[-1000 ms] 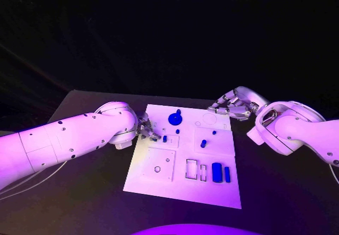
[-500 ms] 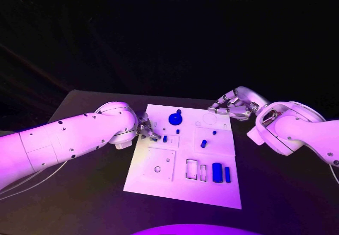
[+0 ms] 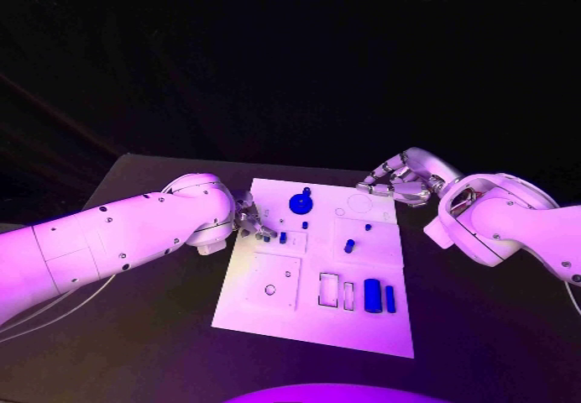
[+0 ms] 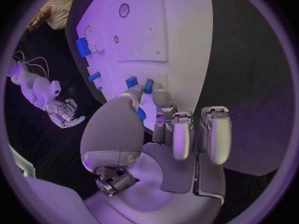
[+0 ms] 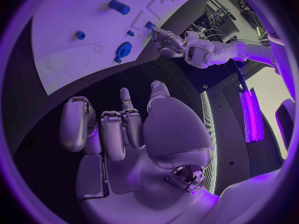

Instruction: Assemble the parts on the task board

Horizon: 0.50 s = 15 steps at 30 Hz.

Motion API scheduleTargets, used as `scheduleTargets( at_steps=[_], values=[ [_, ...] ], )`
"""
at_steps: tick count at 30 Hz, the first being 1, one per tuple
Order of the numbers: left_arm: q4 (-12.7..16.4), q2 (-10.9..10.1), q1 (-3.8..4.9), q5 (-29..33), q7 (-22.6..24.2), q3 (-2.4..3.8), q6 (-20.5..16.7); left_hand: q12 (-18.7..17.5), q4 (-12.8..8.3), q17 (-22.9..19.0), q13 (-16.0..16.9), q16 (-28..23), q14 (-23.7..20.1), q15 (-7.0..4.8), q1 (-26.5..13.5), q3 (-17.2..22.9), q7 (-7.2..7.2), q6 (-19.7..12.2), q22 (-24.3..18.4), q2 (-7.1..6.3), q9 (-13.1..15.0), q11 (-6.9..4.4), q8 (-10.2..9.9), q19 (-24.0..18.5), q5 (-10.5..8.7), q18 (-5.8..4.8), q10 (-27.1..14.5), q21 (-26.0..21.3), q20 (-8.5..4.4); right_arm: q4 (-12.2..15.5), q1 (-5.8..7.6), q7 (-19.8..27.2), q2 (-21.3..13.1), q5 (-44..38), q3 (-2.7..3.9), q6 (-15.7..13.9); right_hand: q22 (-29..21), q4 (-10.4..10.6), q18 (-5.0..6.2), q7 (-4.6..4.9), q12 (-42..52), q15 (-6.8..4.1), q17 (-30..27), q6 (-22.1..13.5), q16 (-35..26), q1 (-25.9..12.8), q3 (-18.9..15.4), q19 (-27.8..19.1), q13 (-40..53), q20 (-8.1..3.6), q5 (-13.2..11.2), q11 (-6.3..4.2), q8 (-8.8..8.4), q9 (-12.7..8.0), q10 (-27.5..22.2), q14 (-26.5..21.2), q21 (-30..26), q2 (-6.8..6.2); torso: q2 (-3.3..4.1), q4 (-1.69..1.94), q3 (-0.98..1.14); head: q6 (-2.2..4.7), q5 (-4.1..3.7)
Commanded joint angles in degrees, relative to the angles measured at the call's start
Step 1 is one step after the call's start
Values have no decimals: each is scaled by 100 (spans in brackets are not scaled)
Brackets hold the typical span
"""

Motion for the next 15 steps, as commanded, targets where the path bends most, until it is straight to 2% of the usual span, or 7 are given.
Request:
scheduleTargets(
  at_steps=[1,9,15],
  values=[
    [-3,5,-7,25,-37,-4,-40,29,-1,1510,-5,37,592,-20,-24,-71,15,34,1477,32,-6,19,-29,581,-25,-32,-29,9,-26,4,-3,36,3,-29,0,-2,468,-10,107,-5,-22,-45,887,-17,-37,-58,-33,0,678,-11,-7,4,35,5,-19,454,-18,18,-2,-1,0,-1,1],
    [10,-7,-7,63,-9,-3,-129,34,-2,1510,-9,37,592,-19,-40,-188,14,36,1480,67,-7,18,-32,583,-25,-33,-31,11,-27,1,-3,37,5,-29,0,-3,468,-10,107,-5,-22,-45,887,-17,-37,-58,-33,0,678,-11,-7,4,35,5,-19,454,-18,18,1,-2,0,-2,2],
    [88,-89,-6,196,108,24,-430,16,-8,1510,-39,37,592,-20,-4,-235,16,23,1450,115,-8,19,-38,561,-20,-24,-49,-14,-28,-8,-3,36,10,-29,0,-3,468,-10,107,-5,-22,-45,887,-17,-37,-58,-33,0,678,-11,-7,4,35,5,-19,454,-18,18,-2,1,0,1,-2]
  ],
)
